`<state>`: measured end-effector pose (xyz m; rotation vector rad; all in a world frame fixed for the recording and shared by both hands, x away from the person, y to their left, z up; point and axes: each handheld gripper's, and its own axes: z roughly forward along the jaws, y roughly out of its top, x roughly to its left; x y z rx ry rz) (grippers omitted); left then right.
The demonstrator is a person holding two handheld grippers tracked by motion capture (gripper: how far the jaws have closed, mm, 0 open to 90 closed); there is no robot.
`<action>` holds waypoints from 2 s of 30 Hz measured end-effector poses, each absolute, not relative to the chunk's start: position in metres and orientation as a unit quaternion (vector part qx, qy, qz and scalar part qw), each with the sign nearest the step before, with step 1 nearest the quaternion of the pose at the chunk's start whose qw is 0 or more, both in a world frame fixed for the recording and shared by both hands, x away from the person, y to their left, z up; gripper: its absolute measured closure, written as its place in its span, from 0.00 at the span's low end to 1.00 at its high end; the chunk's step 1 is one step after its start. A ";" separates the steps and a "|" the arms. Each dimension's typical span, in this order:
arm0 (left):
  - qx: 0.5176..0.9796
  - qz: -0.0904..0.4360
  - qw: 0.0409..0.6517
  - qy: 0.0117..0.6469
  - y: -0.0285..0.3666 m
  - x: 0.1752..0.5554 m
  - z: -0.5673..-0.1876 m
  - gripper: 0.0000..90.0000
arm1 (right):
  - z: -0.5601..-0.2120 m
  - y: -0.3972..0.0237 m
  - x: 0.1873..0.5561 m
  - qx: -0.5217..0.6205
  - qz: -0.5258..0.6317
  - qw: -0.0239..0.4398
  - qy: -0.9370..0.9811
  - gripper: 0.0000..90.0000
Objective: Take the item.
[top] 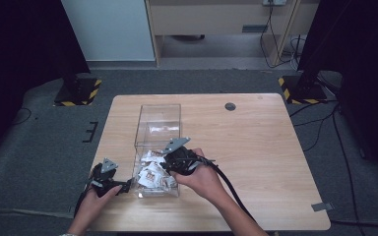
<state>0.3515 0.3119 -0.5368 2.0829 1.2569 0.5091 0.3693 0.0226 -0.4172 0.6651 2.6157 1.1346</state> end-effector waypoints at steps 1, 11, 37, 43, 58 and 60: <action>0.793 0.194 0.322 0.479 0.312 0.351 -0.537 0.00 | -0.418 0.024 0.369 0.225 0.385 0.105 0.889 0.81; 0.793 0.194 0.322 0.479 0.312 0.351 -0.537 0.00 | -0.434 0.035 0.365 0.219 0.371 0.099 0.897 0.81; 0.793 0.194 0.322 0.479 0.312 0.352 -0.537 0.00 | -0.422 0.024 0.368 0.220 0.392 0.094 0.889 1.00; 0.793 0.194 0.322 0.478 0.312 0.352 -0.537 0.00 | -0.406 0.016 0.367 0.222 0.408 0.096 0.880 1.00; 0.794 0.194 0.322 0.478 0.312 0.352 -0.537 0.00 | -0.387 -0.002 0.368 0.225 0.423 0.110 0.871 1.00; 0.793 0.194 0.322 0.478 0.312 0.352 -0.537 0.00 | -0.385 -0.005 0.368 0.227 0.425 0.113 0.869 1.00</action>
